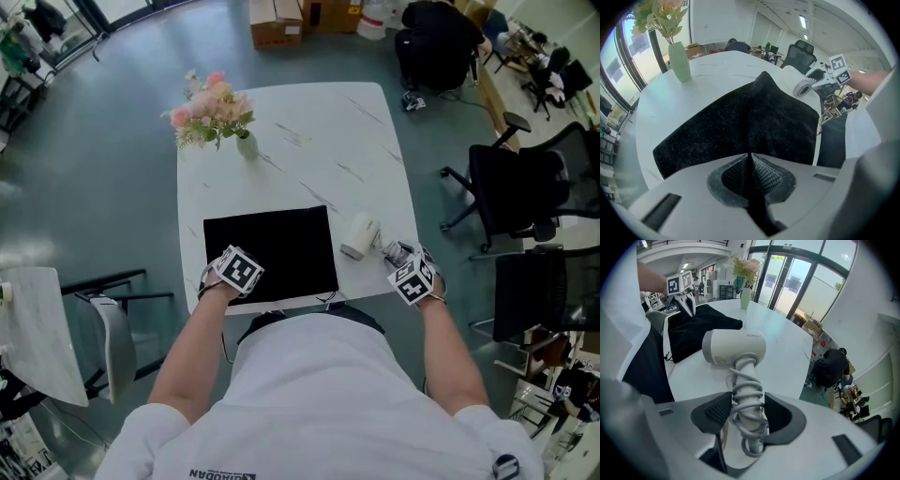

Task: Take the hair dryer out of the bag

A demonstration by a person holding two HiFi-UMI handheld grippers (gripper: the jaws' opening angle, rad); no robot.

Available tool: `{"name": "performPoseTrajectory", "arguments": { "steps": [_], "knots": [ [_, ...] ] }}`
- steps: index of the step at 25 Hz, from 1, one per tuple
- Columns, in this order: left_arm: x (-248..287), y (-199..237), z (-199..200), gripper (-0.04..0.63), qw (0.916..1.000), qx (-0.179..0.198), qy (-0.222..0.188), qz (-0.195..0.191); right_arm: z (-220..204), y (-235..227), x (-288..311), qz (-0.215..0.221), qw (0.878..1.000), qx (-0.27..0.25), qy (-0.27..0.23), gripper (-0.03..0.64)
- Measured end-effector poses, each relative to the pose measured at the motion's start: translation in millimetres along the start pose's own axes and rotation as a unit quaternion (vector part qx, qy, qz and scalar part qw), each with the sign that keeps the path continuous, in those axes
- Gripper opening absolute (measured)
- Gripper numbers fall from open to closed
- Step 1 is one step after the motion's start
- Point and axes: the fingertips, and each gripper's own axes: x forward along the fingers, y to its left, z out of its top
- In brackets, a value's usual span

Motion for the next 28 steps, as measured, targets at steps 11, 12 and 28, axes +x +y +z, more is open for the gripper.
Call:
{"name": "performPoseTrajectory", "arguments": {
  "steps": [11, 12, 28],
  "knots": [
    [-17, 3, 8, 0.038, 0.9977, -0.042, -0.053, -0.006, 9, 7, -15, -0.029, 0.999, 0.011, 0.007, 0.282],
    [-21, 2, 11, 0.038, 0.9972, -0.038, -0.064, -0.010, 10, 7, -19, -0.034, 0.999, 0.017, 0.005, 0.282],
    [-81, -23, 17, 0.021, 0.9830, 0.012, -0.172, -0.062, 141, 100, -89, 0.045, 0.946, 0.220, -0.234, 0.017]
  ]
}}
